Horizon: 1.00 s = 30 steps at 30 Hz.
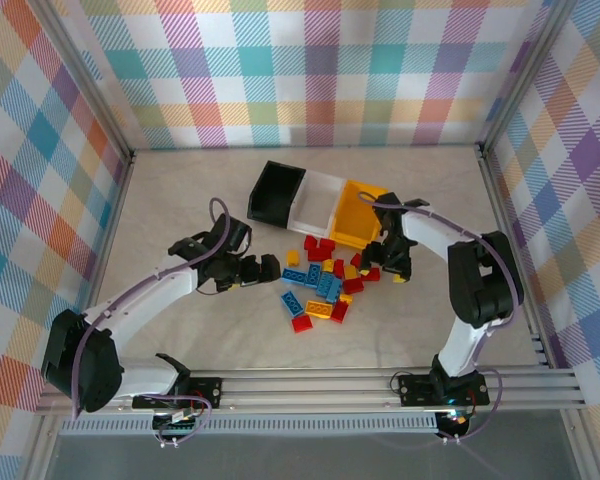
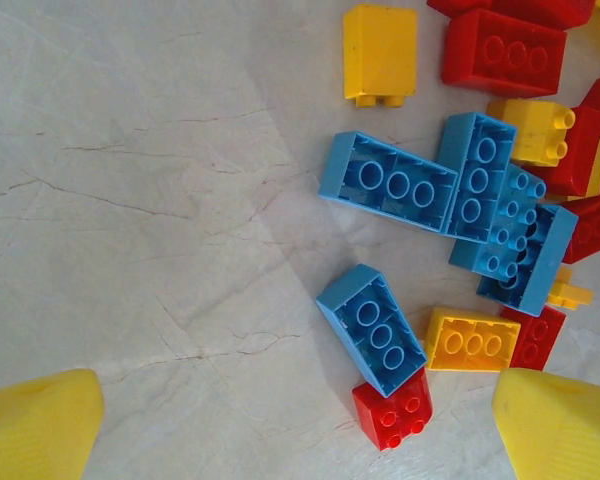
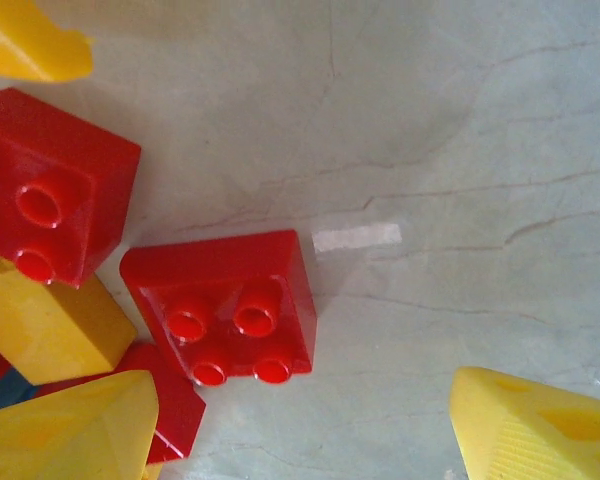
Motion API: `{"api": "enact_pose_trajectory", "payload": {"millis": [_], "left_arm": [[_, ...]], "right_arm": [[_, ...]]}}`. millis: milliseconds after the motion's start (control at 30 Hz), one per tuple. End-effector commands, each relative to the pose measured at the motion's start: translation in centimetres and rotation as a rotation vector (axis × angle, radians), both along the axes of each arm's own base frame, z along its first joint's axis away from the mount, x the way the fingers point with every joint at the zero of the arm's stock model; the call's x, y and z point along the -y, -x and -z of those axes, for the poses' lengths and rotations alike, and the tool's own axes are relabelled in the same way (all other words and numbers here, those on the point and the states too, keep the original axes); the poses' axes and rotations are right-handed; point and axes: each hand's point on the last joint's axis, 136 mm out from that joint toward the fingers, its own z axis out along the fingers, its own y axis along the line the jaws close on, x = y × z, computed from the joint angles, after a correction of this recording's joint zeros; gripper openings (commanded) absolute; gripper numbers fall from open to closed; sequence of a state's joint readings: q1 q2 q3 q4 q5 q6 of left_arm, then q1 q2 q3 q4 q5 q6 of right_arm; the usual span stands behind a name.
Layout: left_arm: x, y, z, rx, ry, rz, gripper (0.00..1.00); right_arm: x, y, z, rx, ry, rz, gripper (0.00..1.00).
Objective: Sort the legos into containers by color
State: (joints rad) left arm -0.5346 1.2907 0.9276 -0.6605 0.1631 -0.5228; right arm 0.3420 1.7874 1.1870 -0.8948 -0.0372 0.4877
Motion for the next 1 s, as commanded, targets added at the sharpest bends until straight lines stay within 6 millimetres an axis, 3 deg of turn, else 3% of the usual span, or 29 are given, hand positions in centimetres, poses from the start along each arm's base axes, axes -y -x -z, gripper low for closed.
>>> {"api": "enact_pose_trajectory", "payload": {"millis": [0, 967], "left_arm": [[-0.2, 0.1, -0.3, 0.002, -0.033, 0.020, 1.00], [-0.9, -0.4, 0.3, -0.027, -0.052, -0.003, 1.00]], "right_arm": [[-0.6, -0.8, 0.2, 0.004, -0.003, -0.020, 0.76], [-2.1, -2.0, 2.6, -0.010, 0.003, -0.076, 0.69]]}}
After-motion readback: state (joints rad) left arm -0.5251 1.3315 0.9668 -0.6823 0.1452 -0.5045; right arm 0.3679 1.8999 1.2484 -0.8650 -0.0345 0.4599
